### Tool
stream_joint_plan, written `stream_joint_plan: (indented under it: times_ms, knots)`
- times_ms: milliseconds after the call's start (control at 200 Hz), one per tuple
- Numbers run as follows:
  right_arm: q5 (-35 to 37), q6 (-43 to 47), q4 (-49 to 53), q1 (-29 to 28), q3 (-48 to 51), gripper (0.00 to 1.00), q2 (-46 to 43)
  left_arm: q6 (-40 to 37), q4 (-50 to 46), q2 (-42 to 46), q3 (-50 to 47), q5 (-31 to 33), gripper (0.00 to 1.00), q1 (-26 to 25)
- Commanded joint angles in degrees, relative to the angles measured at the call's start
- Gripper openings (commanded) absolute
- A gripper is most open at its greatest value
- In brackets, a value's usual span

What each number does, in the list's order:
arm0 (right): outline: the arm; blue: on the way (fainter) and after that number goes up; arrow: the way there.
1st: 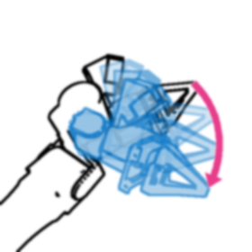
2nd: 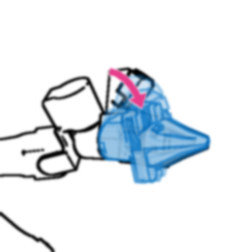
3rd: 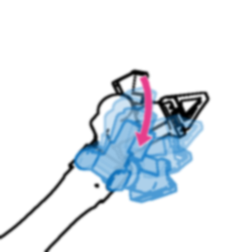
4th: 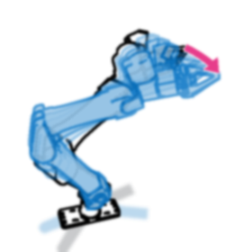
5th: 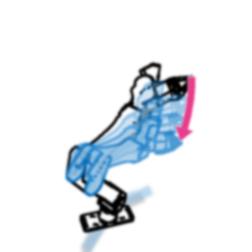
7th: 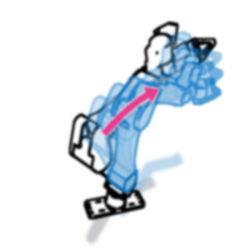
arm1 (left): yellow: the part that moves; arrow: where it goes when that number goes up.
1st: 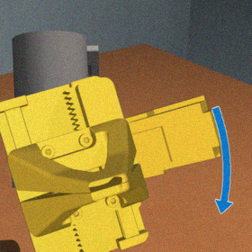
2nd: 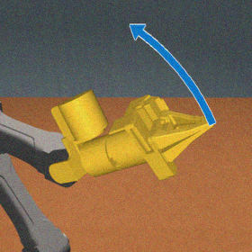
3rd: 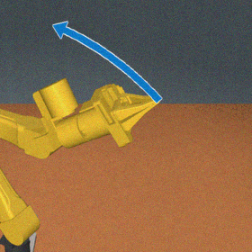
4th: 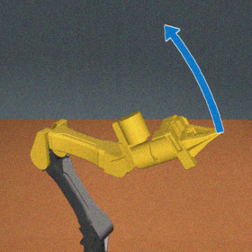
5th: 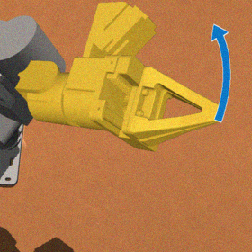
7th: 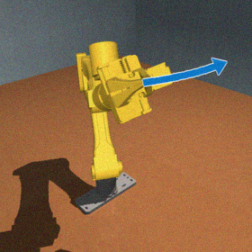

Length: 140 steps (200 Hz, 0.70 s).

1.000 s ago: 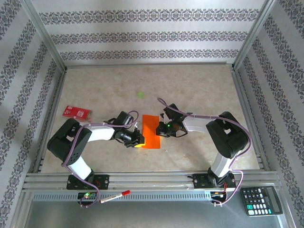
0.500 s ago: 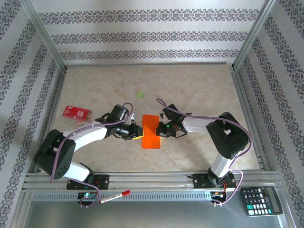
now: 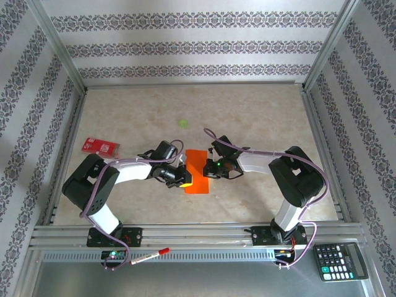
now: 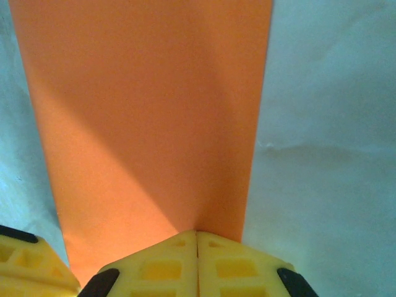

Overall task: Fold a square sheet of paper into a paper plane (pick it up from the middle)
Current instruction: First fold in half a square sheet of paper at the center of the table.

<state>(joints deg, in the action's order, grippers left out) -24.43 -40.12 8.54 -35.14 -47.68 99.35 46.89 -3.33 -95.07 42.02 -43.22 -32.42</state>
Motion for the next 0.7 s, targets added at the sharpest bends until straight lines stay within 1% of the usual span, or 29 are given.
stream_joint_plan:
  times_ms: [0, 225, 315, 470, 610, 694]
  knots:
    - [8.53, 0.22, 7.3, -0.72, 2.92, 0.06, 3.92, -1.5, 0.77, -1.7, -0.38, 0.44, 0.09, 1.23]
    - [8.43, -0.05, 7.2, -0.75, 2.97, 0.06, 4.1, -1.74, 3.4, -4.02, -2.29, -0.43, 0.07, 3.05]
    - [8.52, -0.22, 7.22, -0.82, 3.17, 0.06, 3.94, -1.41, 4.46, -3.48, -2.48, -1.52, 0.06, 3.74]
    - [8.65, -0.4, 7.28, -0.94, 3.25, 0.06, 3.83, 0.21, 6.57, -1.27, -1.46, -2.73, 0.11, 3.87]
    - [8.57, -0.42, 7.27, -1.07, 3.02, 0.06, 4.05, 1.14, 8.67, -2.12, -0.59, -3.57, 0.16, 3.97]
    - [8.52, -0.4, 7.24, -1.14, 2.86, 0.06, 4.07, 1.97, 10.2, -3.06, -0.49, -3.51, 0.17, 4.58]
